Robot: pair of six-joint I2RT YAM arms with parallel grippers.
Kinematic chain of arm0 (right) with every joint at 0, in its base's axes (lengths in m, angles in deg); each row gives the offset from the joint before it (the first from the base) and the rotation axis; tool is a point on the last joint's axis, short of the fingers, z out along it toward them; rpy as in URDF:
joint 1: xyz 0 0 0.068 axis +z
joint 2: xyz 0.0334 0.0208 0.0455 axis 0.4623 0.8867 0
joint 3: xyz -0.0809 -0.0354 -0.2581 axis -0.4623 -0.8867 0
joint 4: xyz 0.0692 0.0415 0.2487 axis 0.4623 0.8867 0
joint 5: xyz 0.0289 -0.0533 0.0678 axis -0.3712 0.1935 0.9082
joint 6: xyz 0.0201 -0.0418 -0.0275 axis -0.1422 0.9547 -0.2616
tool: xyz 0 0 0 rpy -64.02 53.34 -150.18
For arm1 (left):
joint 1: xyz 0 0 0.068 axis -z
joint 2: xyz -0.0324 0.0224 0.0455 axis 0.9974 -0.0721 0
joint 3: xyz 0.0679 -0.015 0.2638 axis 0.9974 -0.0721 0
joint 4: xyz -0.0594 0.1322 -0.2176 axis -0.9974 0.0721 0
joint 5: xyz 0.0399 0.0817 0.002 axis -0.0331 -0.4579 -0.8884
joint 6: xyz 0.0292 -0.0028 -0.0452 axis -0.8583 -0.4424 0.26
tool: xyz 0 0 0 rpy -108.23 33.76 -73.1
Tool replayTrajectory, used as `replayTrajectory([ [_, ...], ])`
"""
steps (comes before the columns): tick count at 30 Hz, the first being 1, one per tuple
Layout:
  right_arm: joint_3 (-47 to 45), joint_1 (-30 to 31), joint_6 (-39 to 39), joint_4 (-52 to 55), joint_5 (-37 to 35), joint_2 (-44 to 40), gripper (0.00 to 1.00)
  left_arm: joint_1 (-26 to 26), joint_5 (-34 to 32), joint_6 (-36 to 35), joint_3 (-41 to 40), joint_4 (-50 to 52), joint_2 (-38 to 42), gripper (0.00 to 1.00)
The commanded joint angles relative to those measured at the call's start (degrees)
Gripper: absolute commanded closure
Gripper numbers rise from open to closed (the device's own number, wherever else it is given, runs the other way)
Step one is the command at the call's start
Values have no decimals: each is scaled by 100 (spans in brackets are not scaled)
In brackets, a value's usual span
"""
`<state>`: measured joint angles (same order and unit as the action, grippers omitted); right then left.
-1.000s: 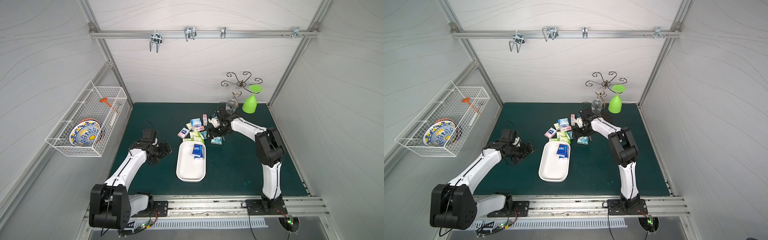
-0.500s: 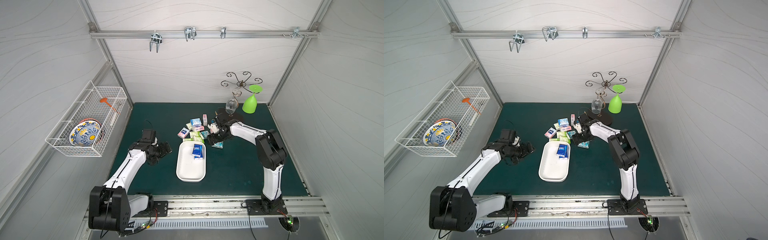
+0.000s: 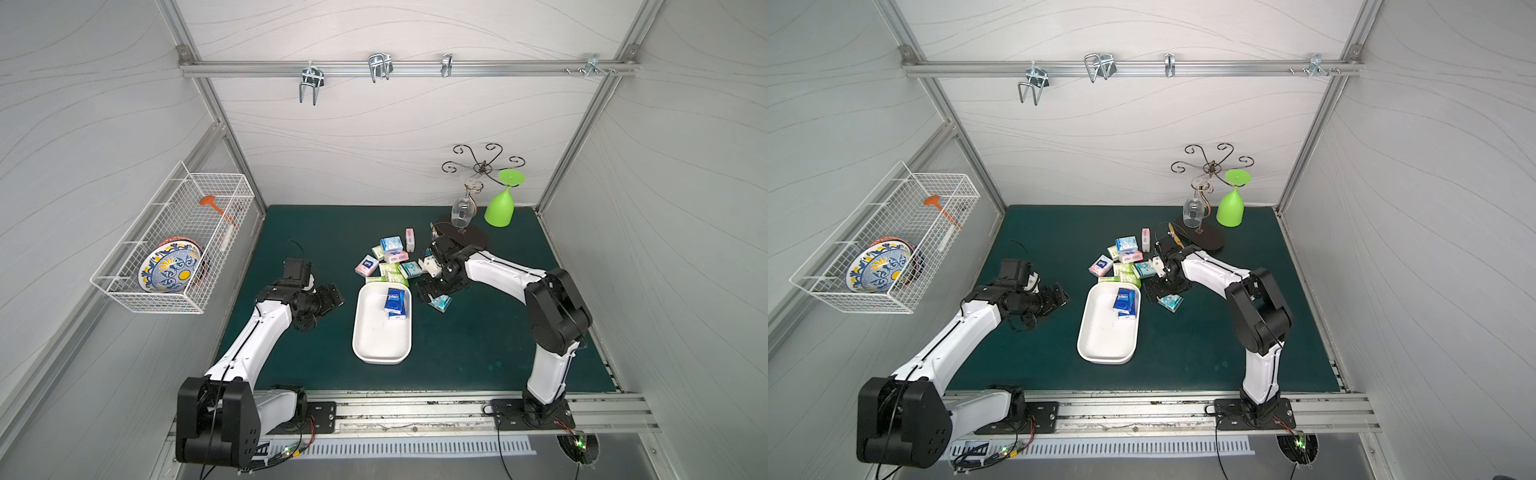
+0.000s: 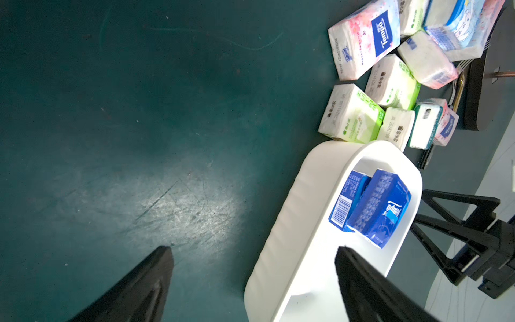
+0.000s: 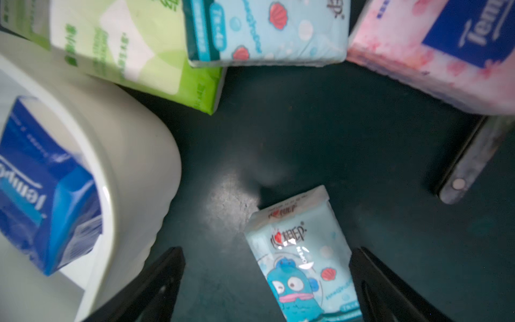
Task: Put the pocket tissues into the storage box
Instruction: Move the pocket tissues to the center of the board, then pick up the pocket tissues from the center of the board.
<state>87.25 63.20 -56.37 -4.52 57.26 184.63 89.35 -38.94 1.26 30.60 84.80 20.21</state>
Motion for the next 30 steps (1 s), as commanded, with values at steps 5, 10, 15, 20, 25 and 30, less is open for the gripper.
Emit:
replayTrajectory([
  [5, -214, 38, 746, 185, -780, -35, 1, 16, -60, -36, 17, 56, 144, 5],
  [10, -293, 224, 911, 72, -1182, 123, 1, 23, -65, -36, 23, 65, 113, 5],
  [15, -191, 363, 846, 45, -1330, 368, 7, 21, -69, -27, 57, 68, 112, 5],
  [20, -87, 406, 713, 85, -1311, 454, 28, 21, -81, -36, 66, 64, 101, 5],
  [25, -81, 405, 445, 141, -1228, 320, 47, 21, -56, -28, 86, 21, 89, 4],
  [30, 85, 407, -266, 548, -997, 40, 55, 21, -19, -28, 126, -46, -7, 5],
])
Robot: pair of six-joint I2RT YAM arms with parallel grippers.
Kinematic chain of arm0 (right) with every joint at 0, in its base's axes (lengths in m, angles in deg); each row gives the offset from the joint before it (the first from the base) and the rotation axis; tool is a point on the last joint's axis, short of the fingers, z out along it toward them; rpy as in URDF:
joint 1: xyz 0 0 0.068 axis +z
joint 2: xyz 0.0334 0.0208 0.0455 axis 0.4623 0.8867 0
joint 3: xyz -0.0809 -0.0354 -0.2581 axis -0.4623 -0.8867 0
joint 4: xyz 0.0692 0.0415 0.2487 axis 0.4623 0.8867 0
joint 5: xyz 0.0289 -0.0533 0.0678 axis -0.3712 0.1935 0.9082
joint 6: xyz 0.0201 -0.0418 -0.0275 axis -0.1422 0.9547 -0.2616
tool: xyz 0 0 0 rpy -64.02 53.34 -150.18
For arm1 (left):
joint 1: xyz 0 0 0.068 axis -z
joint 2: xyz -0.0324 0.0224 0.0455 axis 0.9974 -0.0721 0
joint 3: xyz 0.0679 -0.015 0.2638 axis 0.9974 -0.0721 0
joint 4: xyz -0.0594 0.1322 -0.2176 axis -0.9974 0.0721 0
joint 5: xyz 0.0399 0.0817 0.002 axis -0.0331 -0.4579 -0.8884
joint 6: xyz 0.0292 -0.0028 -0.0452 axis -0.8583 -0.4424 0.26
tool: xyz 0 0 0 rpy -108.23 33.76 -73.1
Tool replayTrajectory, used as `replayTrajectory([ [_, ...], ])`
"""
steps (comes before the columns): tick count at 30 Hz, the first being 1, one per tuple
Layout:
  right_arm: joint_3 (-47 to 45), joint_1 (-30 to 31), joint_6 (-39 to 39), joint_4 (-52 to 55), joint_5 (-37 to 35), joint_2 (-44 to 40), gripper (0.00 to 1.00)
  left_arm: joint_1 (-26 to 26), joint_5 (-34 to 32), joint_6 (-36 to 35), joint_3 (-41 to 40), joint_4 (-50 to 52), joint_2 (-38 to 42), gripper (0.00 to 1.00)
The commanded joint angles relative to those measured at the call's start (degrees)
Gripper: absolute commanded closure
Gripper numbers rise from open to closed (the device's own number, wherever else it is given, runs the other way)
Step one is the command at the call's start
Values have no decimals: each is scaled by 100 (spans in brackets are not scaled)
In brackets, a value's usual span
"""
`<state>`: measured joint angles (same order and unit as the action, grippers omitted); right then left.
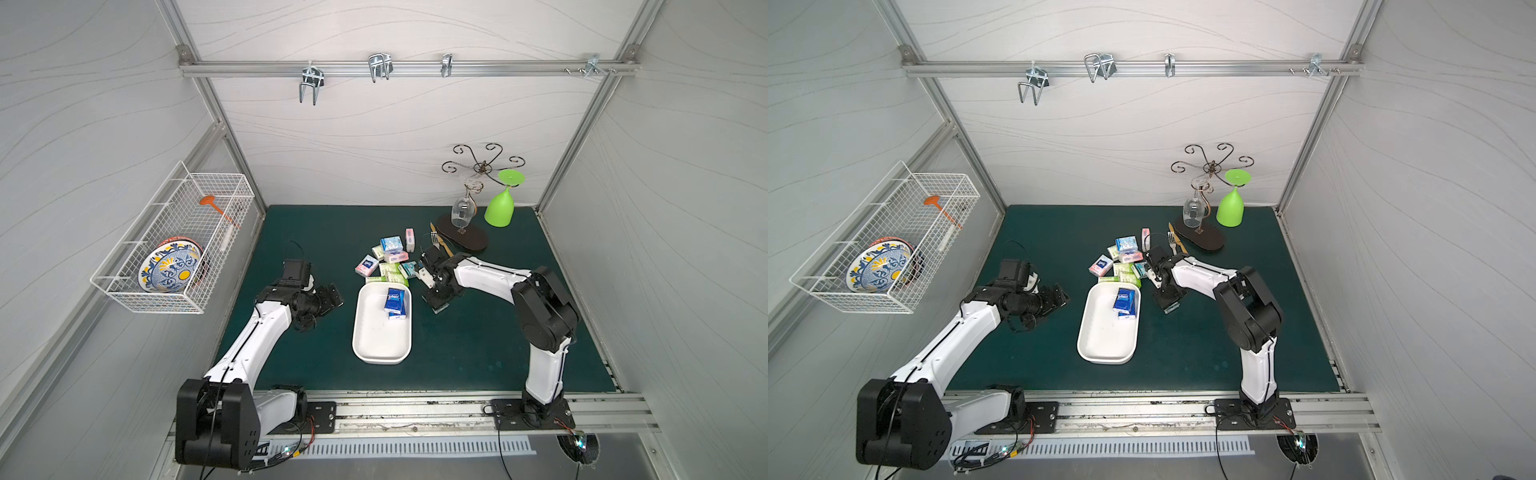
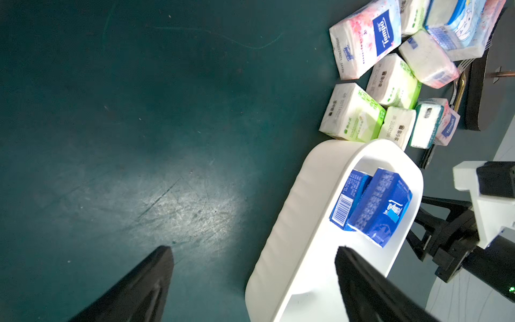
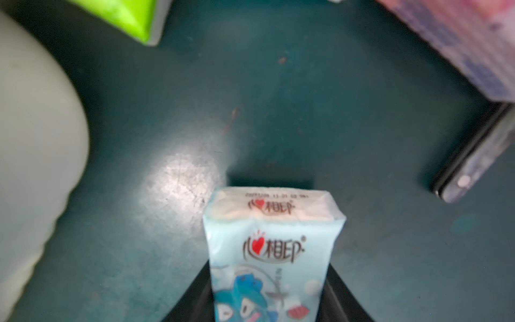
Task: Put the pocket tissues into the storage box
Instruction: Pick up the pocket tissues from the center of the board, then place the pocket tissues in the storage box.
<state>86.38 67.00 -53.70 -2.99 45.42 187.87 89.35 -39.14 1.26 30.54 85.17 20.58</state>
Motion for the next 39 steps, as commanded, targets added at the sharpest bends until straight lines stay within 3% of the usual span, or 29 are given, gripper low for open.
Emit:
replayTrajectory([
  [1, 234, 34, -757, 517, 233, -373, 56, 21, 24, -20, 148, -103, -84, 5],
  [6, 461, 179, -1755, 1005, 657, -860, 58, 21, 91, 12, 277, -243, -270, 5],
  [14, 1255, 1138, -2847, 1175, 1178, -1040, 58, 18, 74, 87, 390, -384, -399, 5],
  [19, 2021, 1600, -3272, 883, 1519, -350, 58, 20, 8, 87, 376, -344, -328, 5],
  [25, 2764, 1801, -4042, 1047, 1341, 527, 58, 16, -214, 8, 248, -251, -79, 5],
  [39, 3185, 1726, -4959, 1140, 1131, 1445, 55, 17, -497, -202, 47, -334, 184, 4],
])
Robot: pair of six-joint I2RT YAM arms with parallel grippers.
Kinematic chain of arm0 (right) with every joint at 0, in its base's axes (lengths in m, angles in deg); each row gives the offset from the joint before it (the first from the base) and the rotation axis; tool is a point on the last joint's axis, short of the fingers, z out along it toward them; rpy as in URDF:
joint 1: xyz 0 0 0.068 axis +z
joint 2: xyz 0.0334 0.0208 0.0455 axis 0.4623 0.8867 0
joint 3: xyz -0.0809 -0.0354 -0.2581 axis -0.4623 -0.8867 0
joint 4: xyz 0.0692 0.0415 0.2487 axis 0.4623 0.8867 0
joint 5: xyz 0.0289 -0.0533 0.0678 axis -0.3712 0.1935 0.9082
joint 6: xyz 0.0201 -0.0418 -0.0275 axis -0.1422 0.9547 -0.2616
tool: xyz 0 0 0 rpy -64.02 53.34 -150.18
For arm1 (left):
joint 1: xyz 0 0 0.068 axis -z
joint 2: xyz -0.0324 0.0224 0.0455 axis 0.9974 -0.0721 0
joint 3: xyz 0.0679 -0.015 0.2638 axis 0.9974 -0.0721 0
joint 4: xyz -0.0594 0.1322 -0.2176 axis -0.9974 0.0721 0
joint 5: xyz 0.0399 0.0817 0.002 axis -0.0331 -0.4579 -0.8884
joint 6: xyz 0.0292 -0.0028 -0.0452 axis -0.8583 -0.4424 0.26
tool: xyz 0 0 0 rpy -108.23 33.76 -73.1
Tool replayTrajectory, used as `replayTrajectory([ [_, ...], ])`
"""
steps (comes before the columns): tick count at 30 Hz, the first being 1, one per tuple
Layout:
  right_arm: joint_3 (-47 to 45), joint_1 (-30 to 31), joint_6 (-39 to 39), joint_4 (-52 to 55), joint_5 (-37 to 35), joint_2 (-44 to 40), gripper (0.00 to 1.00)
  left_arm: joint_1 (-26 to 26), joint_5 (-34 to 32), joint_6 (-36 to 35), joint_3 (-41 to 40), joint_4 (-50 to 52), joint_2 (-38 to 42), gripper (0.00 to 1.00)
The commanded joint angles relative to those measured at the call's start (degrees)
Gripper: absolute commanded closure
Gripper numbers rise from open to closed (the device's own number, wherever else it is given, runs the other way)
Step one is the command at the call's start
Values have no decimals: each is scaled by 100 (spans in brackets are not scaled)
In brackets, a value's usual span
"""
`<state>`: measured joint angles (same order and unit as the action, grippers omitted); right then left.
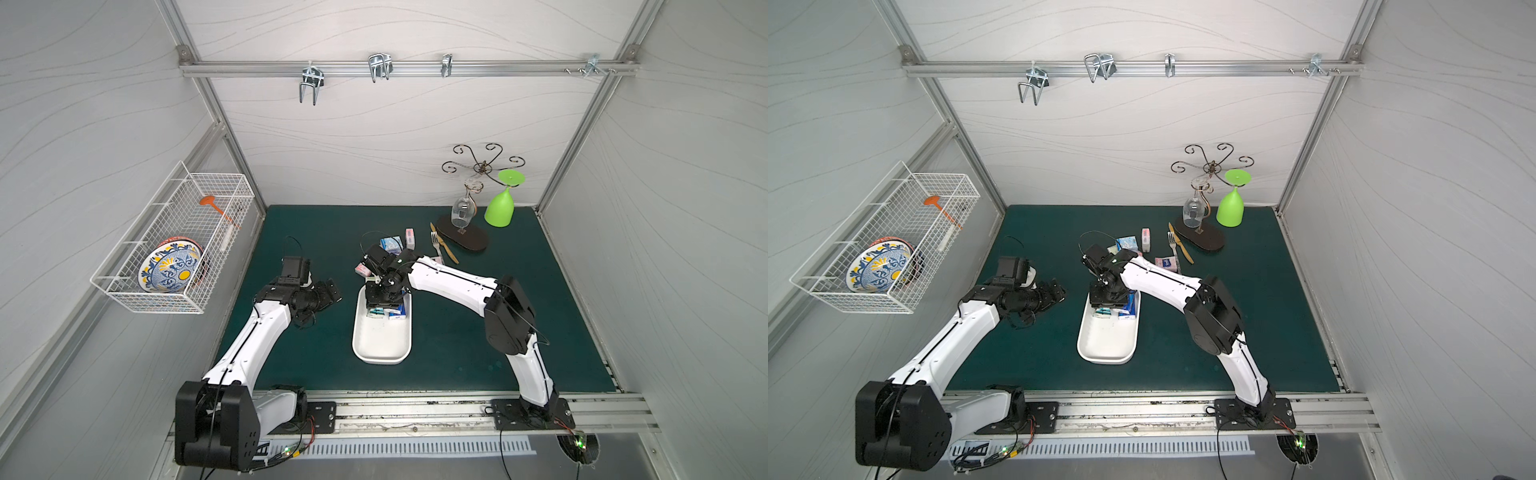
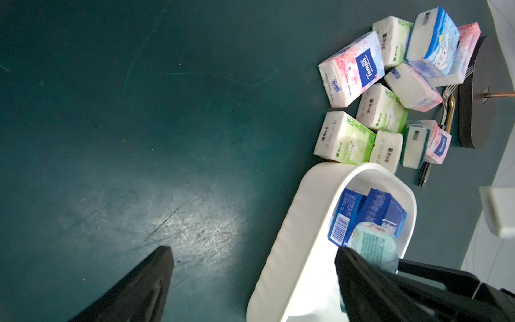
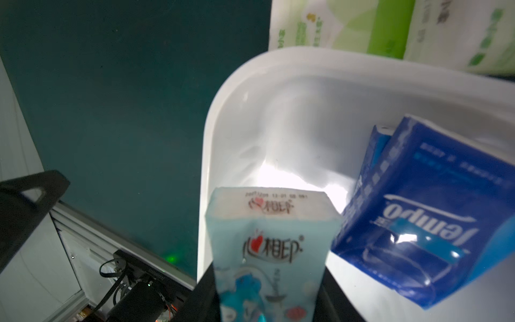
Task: Put the pocket tissues into the storage box
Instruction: Place the pocket tissues in the storage box.
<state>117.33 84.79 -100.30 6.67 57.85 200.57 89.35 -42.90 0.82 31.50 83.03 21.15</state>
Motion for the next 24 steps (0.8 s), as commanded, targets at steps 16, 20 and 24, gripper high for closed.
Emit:
replayTrajectory([
  [16, 365, -109, -488, 282, -929, 614, 46, 20, -126, -190, -63, -137, 169, 4],
  [20, 526, -102, -432, 364, -994, 751, 40, 13, -118, -198, -67, -124, 163, 4],
  [24, 564, -84, -371, 357, -1054, 662, 34, 12, -109, -204, -68, -130, 145, 4],
])
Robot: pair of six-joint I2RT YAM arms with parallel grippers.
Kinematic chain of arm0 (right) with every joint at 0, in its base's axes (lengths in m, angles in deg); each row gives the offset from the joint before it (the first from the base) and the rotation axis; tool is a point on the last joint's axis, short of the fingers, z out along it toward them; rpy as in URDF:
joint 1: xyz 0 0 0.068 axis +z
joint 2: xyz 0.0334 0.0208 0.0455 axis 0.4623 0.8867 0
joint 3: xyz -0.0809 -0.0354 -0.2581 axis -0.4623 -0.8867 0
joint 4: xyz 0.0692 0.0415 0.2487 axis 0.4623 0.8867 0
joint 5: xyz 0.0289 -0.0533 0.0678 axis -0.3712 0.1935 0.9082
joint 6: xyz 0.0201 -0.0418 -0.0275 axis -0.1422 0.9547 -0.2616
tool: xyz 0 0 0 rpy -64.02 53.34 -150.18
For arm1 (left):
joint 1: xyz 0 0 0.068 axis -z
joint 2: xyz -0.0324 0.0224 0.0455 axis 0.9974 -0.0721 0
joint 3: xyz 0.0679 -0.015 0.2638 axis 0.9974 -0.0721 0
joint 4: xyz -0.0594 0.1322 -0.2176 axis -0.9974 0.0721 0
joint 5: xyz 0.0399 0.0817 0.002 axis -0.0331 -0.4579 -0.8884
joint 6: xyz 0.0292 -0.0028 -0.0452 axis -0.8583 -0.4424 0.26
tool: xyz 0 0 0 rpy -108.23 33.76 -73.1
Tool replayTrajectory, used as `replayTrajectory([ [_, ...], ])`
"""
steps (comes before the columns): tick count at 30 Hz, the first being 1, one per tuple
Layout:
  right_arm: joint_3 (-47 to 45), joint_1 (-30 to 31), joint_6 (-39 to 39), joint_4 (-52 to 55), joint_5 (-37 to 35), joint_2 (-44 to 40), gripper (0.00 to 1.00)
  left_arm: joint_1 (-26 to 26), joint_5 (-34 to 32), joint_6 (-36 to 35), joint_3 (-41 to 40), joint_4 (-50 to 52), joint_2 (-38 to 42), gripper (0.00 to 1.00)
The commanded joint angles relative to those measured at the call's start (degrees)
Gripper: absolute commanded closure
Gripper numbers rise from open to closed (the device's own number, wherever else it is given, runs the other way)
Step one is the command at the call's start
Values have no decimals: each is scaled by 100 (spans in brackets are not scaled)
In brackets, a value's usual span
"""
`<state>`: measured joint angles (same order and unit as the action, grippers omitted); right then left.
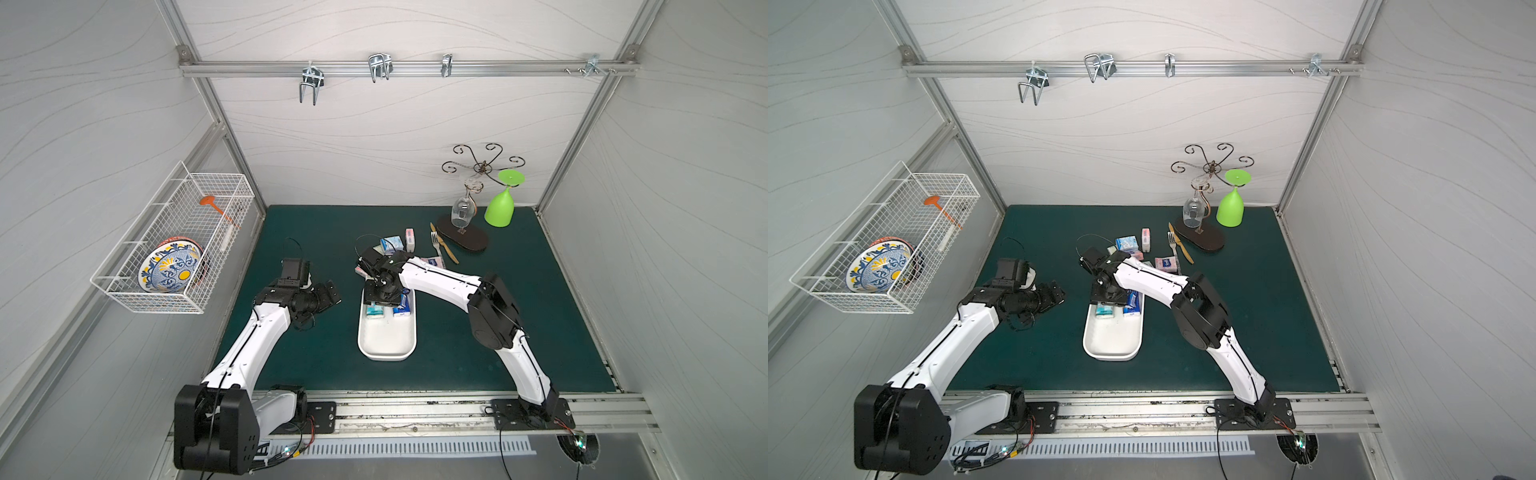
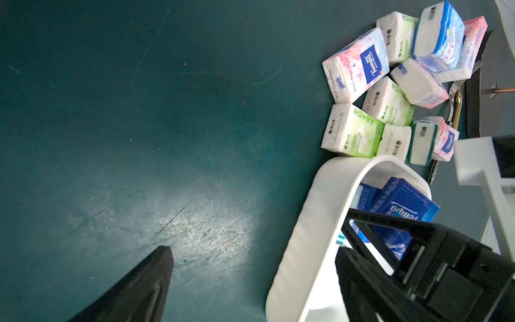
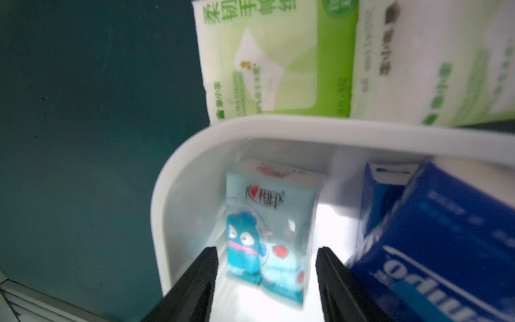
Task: Put the pocket tissues into the storage box
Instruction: Place the pocket tissues in the storage box, then pick up the pocket tissues from the center of the board.
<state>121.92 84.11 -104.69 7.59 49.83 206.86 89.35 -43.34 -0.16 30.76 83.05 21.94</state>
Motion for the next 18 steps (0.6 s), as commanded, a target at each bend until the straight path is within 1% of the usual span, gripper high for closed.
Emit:
replayTrajectory([
  [1, 107, -15, 90, 272, -282, -19, 31, 14, -57, -105, 7, -133, 52, 4],
  [4, 109, 2, 161, 266, -412, -230, 28, 12, -41, -114, 7, -134, 26, 4],
  [11, -52, 2, 341, 141, -519, -932, 27, 12, 18, -252, 84, -122, -180, 4],
  [16, -440, -55, 518, -48, -367, -1515, 25, 13, -16, -263, 210, -130, -407, 4],
  [18, -705, -124, 529, -201, -207, -1760, 25, 21, -75, -272, 345, -132, -556, 4],
])
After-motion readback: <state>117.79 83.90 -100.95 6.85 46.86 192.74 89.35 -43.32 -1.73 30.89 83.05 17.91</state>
